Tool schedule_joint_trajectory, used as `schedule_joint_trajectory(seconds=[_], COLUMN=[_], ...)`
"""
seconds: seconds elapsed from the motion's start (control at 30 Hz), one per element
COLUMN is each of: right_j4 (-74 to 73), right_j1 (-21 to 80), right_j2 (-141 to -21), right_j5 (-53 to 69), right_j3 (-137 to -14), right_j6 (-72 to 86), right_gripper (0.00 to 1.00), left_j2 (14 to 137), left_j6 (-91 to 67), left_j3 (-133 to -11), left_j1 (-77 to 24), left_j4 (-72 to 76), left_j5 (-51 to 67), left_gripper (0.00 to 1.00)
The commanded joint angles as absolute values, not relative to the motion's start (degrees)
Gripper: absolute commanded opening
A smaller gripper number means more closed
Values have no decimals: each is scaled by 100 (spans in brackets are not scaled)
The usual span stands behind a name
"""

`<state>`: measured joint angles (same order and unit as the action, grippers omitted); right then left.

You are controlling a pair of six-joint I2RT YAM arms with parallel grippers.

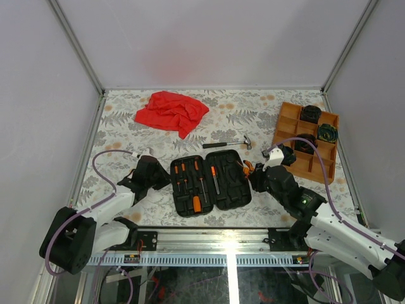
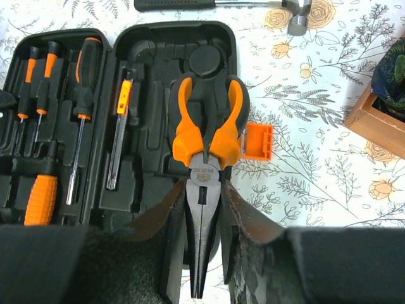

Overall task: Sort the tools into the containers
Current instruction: Place the pliers in the storage box.

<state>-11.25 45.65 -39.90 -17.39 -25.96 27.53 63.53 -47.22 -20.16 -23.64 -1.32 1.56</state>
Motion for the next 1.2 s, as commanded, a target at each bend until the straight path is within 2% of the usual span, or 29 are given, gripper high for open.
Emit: schedule_joint_trajectory(seconds=[0.0, 0.23, 0.67, 1.17], right_j4=[-569, -262, 663, -133], right_j1=[4585, 4587, 4585, 4590], right_j2=[-4035, -4368, -5702, -6146], right_j5=[-1787, -1488, -1112, -1280], right_j3=[-2731, -2693, -2876, -3100], right_j6=[2862, 2907, 3306, 3242], right_gripper=[0, 0, 0, 0], left_j2=[6373, 6317, 6006, 5950], left_j6=[-4546, -4717, -5038, -5124], left_j3=[-2019, -1893, -1740, -1783], left_j1=[-2087, -2081, -2087, -2088], left_j4=[-57, -127, -183, -221], left_j5=[146, 129, 187, 293], left_gripper=[0, 0, 0, 0])
